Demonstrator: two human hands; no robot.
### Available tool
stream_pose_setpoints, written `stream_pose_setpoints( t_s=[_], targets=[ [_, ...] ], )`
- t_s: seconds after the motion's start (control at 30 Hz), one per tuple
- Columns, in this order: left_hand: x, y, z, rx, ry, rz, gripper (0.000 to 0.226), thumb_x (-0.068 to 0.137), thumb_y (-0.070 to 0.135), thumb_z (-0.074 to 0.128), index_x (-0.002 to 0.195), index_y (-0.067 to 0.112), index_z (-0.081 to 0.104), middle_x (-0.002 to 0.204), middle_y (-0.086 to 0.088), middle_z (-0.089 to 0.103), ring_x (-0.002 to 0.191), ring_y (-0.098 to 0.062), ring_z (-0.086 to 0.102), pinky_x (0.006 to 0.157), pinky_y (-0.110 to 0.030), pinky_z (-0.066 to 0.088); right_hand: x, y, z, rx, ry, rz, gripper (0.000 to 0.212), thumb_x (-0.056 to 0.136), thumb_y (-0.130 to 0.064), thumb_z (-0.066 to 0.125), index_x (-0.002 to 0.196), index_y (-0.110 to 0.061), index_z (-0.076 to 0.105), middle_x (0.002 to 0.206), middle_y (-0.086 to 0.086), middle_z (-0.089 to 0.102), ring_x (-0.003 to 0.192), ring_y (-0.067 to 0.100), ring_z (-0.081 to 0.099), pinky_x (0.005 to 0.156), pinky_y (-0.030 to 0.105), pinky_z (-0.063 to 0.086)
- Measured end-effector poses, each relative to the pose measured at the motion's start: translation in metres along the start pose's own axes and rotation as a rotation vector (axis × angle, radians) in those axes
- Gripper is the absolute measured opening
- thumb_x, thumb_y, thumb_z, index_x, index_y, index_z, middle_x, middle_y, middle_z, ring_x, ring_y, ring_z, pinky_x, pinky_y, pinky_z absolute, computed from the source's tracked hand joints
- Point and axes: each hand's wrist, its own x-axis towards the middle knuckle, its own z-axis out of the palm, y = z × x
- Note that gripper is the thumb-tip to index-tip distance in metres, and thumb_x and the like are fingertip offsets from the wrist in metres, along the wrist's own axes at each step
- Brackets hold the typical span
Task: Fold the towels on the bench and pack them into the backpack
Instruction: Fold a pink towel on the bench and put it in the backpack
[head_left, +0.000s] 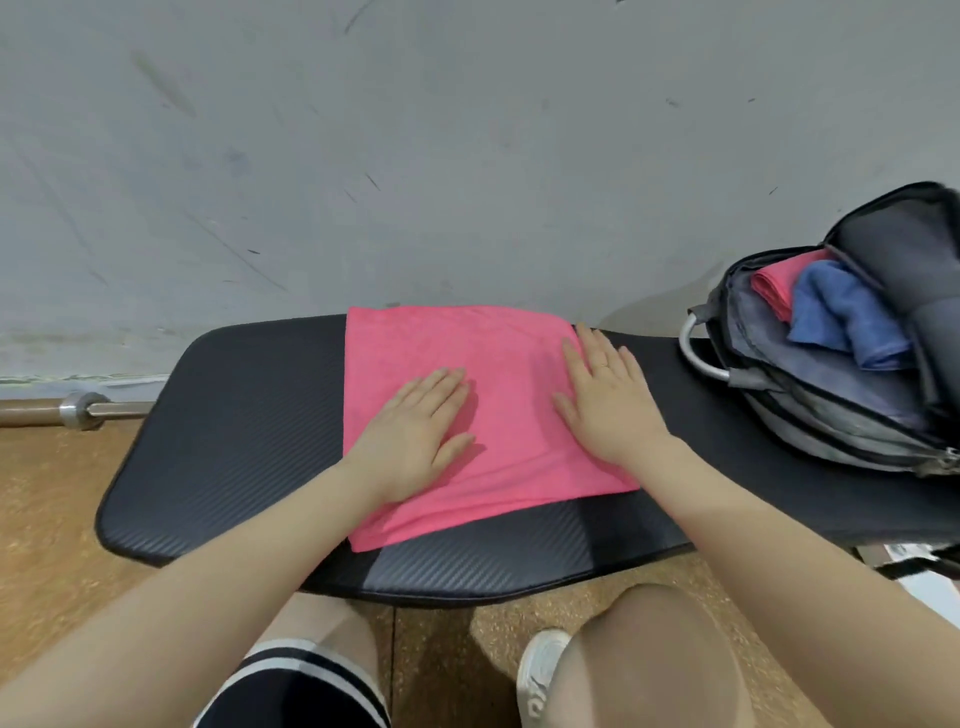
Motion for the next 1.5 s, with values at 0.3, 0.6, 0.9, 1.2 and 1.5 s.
stream_pose_setpoints(
  t_s=[0.3, 0.6, 0.9, 1.2, 1.5],
  targets=[
    [-0.066, 0.006, 0.017, 0.025, -0.114, 0.016, 0.107, 0.062, 0.078, -0.022, 0.146, 0.014, -0.008, 0.156, -0.007, -0.008, 0.144, -0.02, -0.009, 0.113, -0.03, -0.013, -0.044, -0.033, 0.035, 0.153, -0.202, -0.124, 0.099, 0.068, -0.08, -0.007, 0.147, -0.02, -0.014, 0.157, -0.002, -0.014, 0.145, 0.013, -0.011, 0.114, 0.034, -0.012],
    [-0.06, 0.007, 0.023, 0.066, -0.097, -0.022, 0.114, 0.057, 0.084, -0.022, 0.147, 0.016, -0.003, 0.155, -0.003, -0.009, 0.145, -0.019, -0.007, 0.113, -0.031, -0.013, -0.077, 0.028, 0.018, 0.027, 0.072, -0.153, 0.06, 0.083, -0.052, 0.035, 0.116, -0.007, 0.058, 0.13, 0.013, 0.054, 0.113, 0.031, 0.058, 0.094, 0.042, 0.046],
    [-0.07, 0.032, 0.008, 0.193, 0.052, -0.065, 0.085, 0.075, 0.069, 0.024, 0.132, 0.008, 0.042, 0.138, -0.014, 0.047, 0.126, -0.028, 0.047, 0.104, -0.039, 0.037, -0.068, 0.05, 0.012, -0.082, 0.101, -0.525, 0.018, 0.066, -0.016, 0.076, 0.069, -0.011, 0.059, 0.075, 0.005, 0.063, 0.059, 0.024, 0.062, 0.048, 0.027, 0.048],
    [-0.091, 0.048, 0.02, 0.261, 0.11, -0.028, 0.033, 0.068, 0.033, 0.074, 0.09, 0.009, 0.066, 0.097, -0.006, 0.067, 0.074, -0.022, 0.067, 0.047, -0.027, 0.054, -0.085, 0.071, -0.003, -0.111, 0.128, -0.512, 0.032, 0.087, -0.029, 0.039, 0.087, -0.012, 0.065, 0.091, 0.005, 0.059, 0.08, 0.027, 0.058, 0.065, 0.033, 0.04],
    [-0.088, 0.058, 0.007, 0.539, 0.097, -0.192, 0.025, 0.045, 0.004, 0.078, 0.066, 0.009, 0.067, 0.077, -0.006, 0.065, 0.063, -0.022, 0.063, 0.05, -0.027, 0.048, -0.079, 0.061, 0.01, -0.132, -0.007, -0.425, 0.037, 0.092, -0.012, 0.038, 0.128, -0.015, 0.046, 0.128, 0.003, 0.049, 0.114, 0.023, 0.049, 0.087, 0.033, 0.039]
  ],
)
